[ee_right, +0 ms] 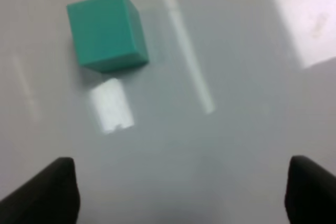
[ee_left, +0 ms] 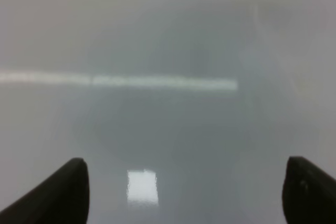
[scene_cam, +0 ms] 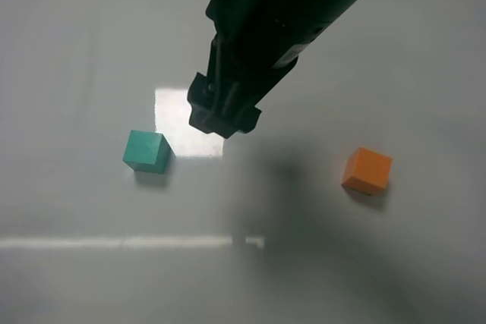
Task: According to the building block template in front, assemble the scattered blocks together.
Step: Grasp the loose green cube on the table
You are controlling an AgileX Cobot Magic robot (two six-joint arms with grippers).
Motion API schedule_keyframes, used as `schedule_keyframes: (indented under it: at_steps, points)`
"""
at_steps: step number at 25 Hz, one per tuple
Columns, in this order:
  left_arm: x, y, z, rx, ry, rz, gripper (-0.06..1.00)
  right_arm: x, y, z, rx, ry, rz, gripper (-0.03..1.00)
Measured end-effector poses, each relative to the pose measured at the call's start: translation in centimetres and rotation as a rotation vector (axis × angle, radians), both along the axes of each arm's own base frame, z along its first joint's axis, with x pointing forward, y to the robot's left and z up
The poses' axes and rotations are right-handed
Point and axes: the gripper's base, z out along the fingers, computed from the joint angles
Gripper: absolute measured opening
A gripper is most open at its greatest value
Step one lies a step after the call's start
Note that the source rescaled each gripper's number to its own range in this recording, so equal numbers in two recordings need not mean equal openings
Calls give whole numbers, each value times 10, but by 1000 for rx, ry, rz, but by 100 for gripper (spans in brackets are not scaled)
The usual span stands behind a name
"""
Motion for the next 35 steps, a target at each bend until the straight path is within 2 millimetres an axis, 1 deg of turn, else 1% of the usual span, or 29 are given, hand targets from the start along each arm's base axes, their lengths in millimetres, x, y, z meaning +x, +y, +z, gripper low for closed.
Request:
schedule_keyframes:
  at_steps: [4, 7, 10, 12, 23, 31, 35]
  points:
    - [0, 0, 0, 0, 0, 0, 0, 5, 32, -5, -2, 29, 3, 92]
    - [0, 0, 0, 0, 0, 0, 0, 8, 54, -13, -11, 41, 14, 92]
    - [0, 0, 0, 0, 0, 0, 0, 10, 70, -21, -17, 54, 23, 92]
    - [0, 0, 0, 0, 0, 0, 0, 12, 77, -27, -17, 68, 19, 92]
    - [0, 0, 0, 0, 0, 0, 0, 25, 102, -59, -5, 96, 0, 92]
    - [0, 0, 0, 0, 0, 0, 0, 31, 110, -76, -44, 95, -6, 92]
    - [0, 0, 0, 0, 0, 0, 0, 35, 111, -81, -73, 70, -13, 92]
